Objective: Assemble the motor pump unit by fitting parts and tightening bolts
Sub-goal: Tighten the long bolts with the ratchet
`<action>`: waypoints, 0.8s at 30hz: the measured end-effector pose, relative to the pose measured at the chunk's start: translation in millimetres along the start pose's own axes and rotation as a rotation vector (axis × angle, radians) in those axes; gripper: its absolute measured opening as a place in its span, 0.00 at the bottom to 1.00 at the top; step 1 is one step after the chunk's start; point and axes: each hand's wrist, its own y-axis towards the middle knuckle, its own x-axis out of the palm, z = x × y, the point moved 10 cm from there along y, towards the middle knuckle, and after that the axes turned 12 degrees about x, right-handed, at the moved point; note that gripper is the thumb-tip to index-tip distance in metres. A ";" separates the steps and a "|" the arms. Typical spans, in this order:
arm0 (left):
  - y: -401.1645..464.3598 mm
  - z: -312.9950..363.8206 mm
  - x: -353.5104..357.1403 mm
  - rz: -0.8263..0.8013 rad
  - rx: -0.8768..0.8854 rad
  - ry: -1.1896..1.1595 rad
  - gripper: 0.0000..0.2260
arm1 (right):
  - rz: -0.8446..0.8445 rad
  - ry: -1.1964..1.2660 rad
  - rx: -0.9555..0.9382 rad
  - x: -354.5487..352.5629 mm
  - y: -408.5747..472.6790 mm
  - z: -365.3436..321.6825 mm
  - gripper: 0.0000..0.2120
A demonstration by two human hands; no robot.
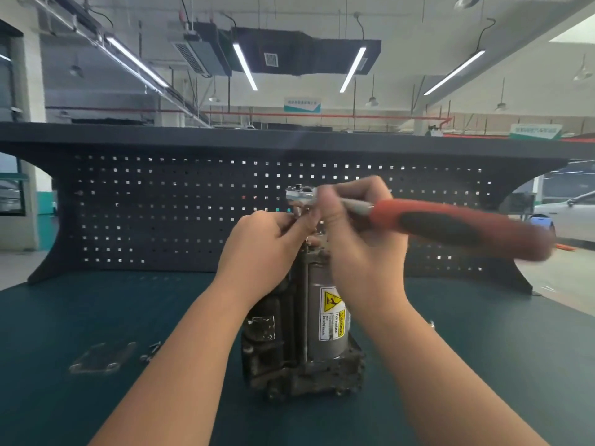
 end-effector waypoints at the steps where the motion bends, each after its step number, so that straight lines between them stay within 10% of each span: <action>1: 0.7 -1.3 -0.5 0.008 -0.005 0.000 0.25 | 0.059 0.149 0.063 -10.7 5.2 10.9 0.08; 6: -1.0 -0.8 -0.7 0.018 0.031 0.007 0.17 | -0.013 0.743 0.555 -4.1 19.6 68.8 0.10; 12: -2.6 -8.6 0.0 0.069 -0.003 -0.062 0.15 | 0.058 -0.350 -0.398 8.3 -9.1 -33.9 0.14; 15: -5.0 -14.6 2.5 0.042 -0.014 -0.016 0.15 | 0.044 -0.572 -0.562 30.8 -25.9 -47.8 0.14; 24: -0.3 -3.5 0.8 -0.012 0.041 0.015 0.26 | 0.022 0.692 0.545 -8.4 21.6 65.2 0.11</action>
